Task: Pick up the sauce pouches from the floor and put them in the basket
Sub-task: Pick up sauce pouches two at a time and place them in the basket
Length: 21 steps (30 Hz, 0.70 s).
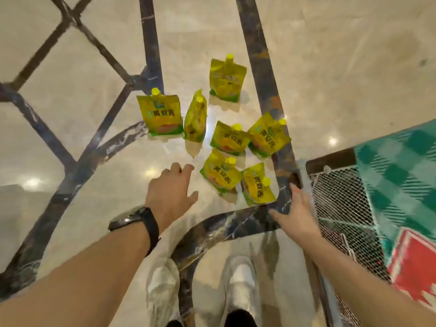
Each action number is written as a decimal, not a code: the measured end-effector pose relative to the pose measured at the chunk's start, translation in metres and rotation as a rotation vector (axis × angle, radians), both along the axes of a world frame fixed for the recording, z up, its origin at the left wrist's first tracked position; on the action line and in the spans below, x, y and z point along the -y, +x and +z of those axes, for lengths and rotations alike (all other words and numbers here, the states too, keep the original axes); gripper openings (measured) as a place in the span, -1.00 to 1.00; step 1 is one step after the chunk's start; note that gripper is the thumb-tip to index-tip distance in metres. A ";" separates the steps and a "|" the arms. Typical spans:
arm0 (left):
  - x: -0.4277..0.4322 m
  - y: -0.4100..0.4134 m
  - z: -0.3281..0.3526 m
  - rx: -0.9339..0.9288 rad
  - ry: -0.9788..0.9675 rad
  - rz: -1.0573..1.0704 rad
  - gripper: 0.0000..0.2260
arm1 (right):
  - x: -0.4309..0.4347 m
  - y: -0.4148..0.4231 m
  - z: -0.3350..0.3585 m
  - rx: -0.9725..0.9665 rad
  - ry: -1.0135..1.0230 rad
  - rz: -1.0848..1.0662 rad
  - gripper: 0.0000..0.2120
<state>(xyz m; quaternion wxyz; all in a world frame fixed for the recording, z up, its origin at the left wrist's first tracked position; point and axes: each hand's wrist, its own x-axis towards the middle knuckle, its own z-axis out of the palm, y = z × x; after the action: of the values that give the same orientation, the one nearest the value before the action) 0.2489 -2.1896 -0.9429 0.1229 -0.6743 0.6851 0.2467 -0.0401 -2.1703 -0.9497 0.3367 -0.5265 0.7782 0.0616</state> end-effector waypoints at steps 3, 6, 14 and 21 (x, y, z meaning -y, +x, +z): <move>0.032 -0.021 -0.079 -0.084 -0.138 -0.016 -0.32 | 0.027 -0.006 -0.079 0.020 -0.167 0.059 -0.28; 0.062 -0.037 -0.138 -0.225 -0.247 -0.056 -0.31 | 0.044 -0.013 -0.133 0.110 -0.312 0.093 -0.45; 0.111 -0.043 -0.191 -0.541 -0.342 -0.235 -0.63 | 0.063 -0.036 -0.179 0.183 -0.535 0.099 -0.88; 0.109 -0.030 -0.181 -0.524 -0.283 -0.293 -0.75 | 0.073 -0.043 -0.187 0.140 -0.556 0.185 -0.77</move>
<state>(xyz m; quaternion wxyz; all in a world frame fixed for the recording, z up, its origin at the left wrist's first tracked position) 0.2191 -2.2982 -1.1244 -0.1182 -0.4925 0.8107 0.2938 -0.0834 -2.2430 -1.1363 0.2256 -0.6700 0.6890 -0.1599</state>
